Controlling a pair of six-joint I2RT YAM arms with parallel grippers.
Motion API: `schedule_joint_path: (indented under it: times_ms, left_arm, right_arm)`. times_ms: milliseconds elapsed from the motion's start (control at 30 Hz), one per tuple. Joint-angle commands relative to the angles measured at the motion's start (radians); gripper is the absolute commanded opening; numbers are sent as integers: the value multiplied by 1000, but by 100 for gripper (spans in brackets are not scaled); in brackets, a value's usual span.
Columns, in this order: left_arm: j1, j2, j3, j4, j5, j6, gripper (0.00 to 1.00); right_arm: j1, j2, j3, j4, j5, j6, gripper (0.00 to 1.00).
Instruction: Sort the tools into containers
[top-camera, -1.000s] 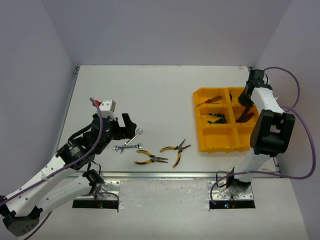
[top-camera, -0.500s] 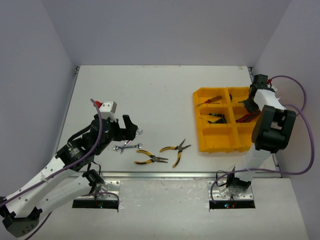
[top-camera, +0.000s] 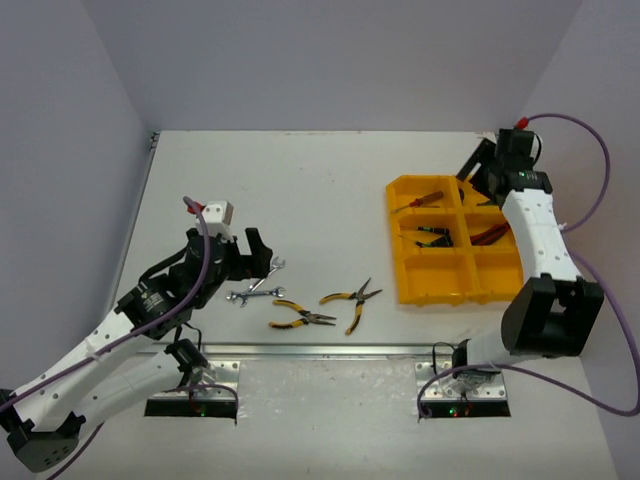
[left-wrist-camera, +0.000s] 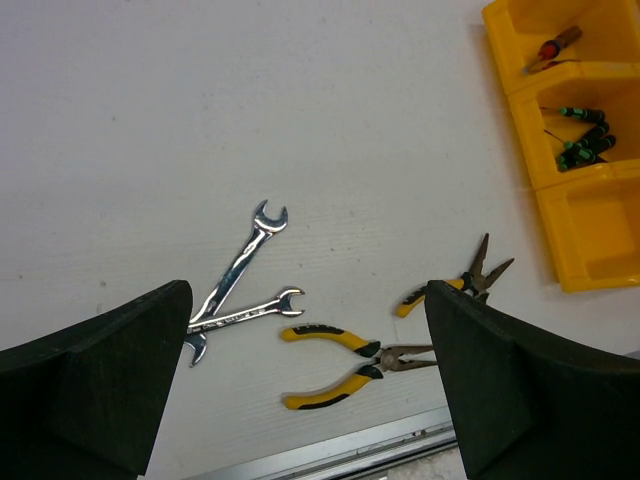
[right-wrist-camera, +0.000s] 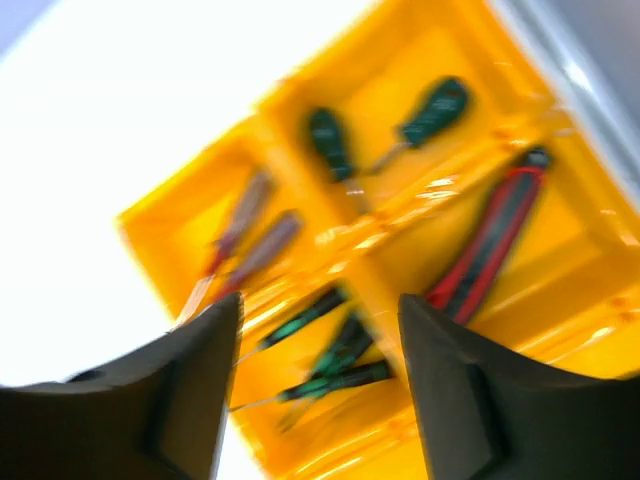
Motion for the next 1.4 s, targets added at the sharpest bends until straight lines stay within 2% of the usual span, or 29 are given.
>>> schedule_joint_path:
  times_ms: [0, 33, 67, 167, 200, 267, 333, 367, 467, 500, 567, 600, 733, 767, 800, 833, 867, 933, 1000, 1200, 1333, 1367]
  left_arm:
    - [22, -20, 24, -1, -111, -39, 100]
    - [27, -24, 26, -9, -131, -46, 100]
    - [28, -26, 29, -14, -147, -52, 100]
    - [59, -29, 35, -33, -198, -78, 100]
    - [59, -28, 35, -34, -206, -84, 100]
    - [76, 2, 43, -58, -229, -121, 100]
    - [78, 37, 57, -131, -266, -195, 100]
    - [80, 75, 68, -174, -276, -285, 100]
    - [79, 193, 85, -178, -185, -394, 100]
    - [79, 230, 94, -160, -182, -371, 100]
    - [79, 346, 139, -85, -25, -208, 100]
    - [80, 387, 165, -85, 3, -171, 100]
    - [83, 451, 252, -138, 2, -104, 100]
    - [101, 453, 278, -219, -52, -161, 100]
    - [115, 451, 299, -230, -101, -234, 100]
    - [127, 451, 322, -324, -145, -423, 100]
    - [143, 452, 329, -421, -170, -544, 100]
    - [170, 466, 321, -494, -112, -779, 100]
    - [174, 490, 277, -523, -28, -944, 100]
    - [180, 591, 136, -448, 141, -1242, 100]
    - [179, 679, 147, -427, 158, -1309, 97]
    - [179, 708, 156, -422, 156, -1311, 93]
  right_arm:
    - [139, -152, 19, -41, -88, -84, 92]
    - [187, -175, -4, -55, -102, -84, 98]
    - [222, -186, -21, -69, -107, -80, 99]
    - [414, -266, -103, -88, -66, -60, 99]
    - [417, -267, -116, -92, -65, -60, 99]
    - [518, -285, -147, -131, -65, -58, 99]
    - [570, -309, -161, -153, -63, -54, 99]
    - [586, -323, -185, -157, -68, -54, 99]
    - [592, -398, -249, -157, -114, -54, 99]
    - [592, -418, -262, -158, -124, -54, 99]
    - [590, -481, -294, -163, -147, -70, 99]
    - [590, -501, -300, -175, -157, -80, 99]
    - [590, -560, -308, -231, -216, -123, 99]
    - [590, -602, -316, -240, -260, -127, 99]
    - [590, -627, -327, -240, -273, -126, 99]
    - [590, -653, -357, -222, -279, -123, 99]
    - [590, -702, -376, -211, -281, -115, 99]
    - [590, -749, -413, -187, -281, -107, 99]
    - [590, -784, -422, -181, -290, -101, 99]
    - [590, -789, -405, -186, -356, -106, 99]
    - [590, -807, -435, -166, -400, -93, 99]
    - [590, -810, -444, -164, -408, -92, 99]
